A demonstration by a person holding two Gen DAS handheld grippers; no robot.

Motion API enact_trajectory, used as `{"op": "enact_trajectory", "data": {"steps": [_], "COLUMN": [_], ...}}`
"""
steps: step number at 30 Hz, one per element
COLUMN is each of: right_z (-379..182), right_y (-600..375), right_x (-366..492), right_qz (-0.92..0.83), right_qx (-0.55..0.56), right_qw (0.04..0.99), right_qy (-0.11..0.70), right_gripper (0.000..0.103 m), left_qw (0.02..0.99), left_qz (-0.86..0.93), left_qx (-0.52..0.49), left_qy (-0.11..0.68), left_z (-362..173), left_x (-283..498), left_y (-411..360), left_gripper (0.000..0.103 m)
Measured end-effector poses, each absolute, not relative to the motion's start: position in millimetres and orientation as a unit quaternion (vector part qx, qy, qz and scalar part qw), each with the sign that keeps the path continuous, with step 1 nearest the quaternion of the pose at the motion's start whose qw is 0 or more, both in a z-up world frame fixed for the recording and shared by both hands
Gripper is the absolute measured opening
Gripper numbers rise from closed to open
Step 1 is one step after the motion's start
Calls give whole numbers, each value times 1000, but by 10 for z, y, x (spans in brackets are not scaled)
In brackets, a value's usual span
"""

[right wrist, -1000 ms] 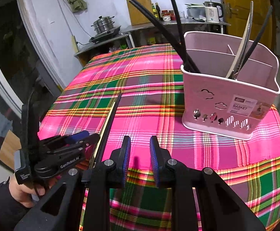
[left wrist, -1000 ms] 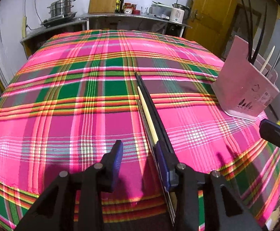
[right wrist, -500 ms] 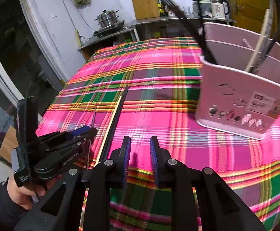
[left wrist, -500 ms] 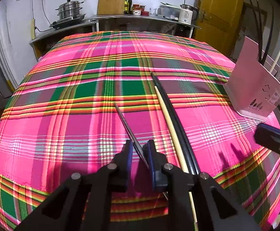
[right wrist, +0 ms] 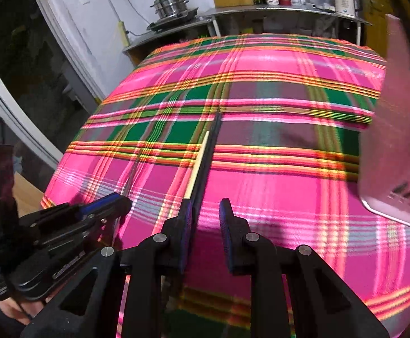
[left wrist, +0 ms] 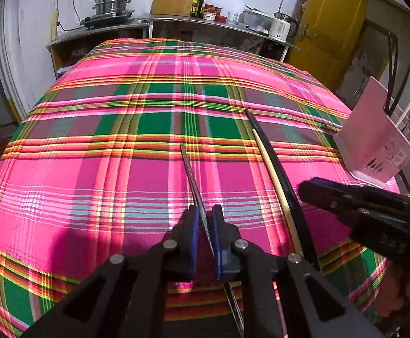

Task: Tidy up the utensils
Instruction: 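Close the left tool on a black chopstick while the right tool grasps a black chopstick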

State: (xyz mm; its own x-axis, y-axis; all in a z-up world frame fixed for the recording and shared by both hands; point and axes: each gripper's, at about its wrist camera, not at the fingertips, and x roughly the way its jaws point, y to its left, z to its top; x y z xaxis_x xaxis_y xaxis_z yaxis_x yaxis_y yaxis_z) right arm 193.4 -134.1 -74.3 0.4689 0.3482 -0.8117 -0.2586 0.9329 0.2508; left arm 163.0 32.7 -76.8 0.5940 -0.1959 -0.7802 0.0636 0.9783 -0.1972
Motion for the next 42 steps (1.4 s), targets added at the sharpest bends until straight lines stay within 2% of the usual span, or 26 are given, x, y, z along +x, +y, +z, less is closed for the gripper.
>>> {"op": "enact_trajectory", "data": {"steps": [18,27,30,42], "right_z": [-770,-777,-790,-563], "right_y": [-1487,-1313,-1254,-1384], "right_x": [2025,2210,2220,2138], "right_qz": [137,123,116,147], "right_qx": [37,-1,-23,12], "right_qw": [856,860,862,868], "right_qy": [496,496,493,473], "right_gripper": [20,20,9,5], "left_qw": [886,882,884,884], "left_qz": [-85,-87,-83,-89], "left_qx": [-87,-81,-64,-74], "left_qy": [448,455,455,453], "left_z": [-771,-771,-764,-662], "left_x": [1745,1857,1875,1875], "left_y": [388,364,302,305], "left_gripper": [12,12,12,6]}}
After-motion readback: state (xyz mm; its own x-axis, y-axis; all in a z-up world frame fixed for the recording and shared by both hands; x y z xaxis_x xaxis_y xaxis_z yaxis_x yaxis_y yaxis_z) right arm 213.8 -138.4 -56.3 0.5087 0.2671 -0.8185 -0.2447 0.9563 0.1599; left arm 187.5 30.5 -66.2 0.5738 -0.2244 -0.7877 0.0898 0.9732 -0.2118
